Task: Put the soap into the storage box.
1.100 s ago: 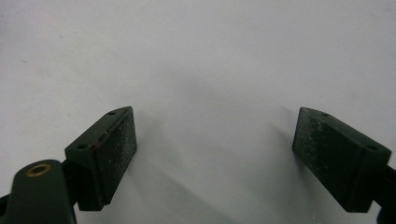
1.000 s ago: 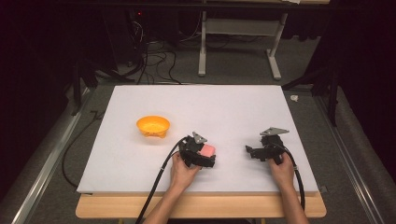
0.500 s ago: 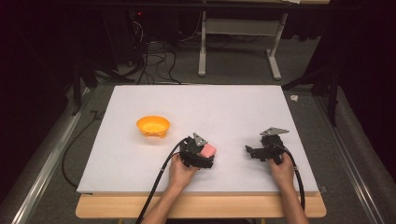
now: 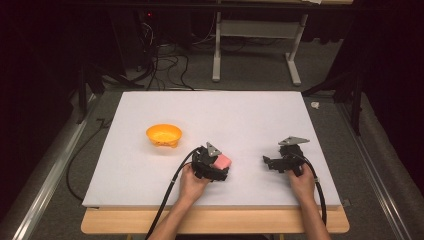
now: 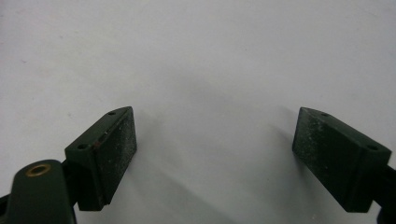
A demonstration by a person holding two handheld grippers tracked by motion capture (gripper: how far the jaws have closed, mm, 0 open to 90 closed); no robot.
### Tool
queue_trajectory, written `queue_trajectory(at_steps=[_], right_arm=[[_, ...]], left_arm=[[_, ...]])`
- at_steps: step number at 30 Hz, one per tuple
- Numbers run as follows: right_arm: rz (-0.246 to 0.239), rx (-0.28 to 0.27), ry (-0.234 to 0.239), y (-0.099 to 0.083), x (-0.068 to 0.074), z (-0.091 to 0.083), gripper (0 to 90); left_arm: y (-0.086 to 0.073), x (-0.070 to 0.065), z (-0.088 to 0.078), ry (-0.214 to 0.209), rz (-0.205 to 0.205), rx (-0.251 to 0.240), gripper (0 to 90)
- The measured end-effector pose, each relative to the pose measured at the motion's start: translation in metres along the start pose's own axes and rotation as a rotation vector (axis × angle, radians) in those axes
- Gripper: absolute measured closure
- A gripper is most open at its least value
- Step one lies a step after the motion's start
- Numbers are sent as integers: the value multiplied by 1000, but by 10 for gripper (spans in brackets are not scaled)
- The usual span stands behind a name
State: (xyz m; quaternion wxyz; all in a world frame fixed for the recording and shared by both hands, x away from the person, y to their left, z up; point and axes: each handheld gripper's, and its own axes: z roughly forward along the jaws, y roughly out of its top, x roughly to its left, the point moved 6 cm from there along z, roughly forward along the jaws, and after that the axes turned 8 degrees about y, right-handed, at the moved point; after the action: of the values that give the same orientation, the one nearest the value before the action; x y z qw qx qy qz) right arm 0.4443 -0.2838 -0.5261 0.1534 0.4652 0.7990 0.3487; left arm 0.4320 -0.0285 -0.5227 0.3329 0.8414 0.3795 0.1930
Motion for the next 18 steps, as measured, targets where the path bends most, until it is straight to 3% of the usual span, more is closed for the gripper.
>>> queue_trajectory(at_steps=[18], right_arm=[[3, 1, 1, 0, 0, 0, 144]], left_arm=[[5, 11, -26, -17, -21, -62, 138]])
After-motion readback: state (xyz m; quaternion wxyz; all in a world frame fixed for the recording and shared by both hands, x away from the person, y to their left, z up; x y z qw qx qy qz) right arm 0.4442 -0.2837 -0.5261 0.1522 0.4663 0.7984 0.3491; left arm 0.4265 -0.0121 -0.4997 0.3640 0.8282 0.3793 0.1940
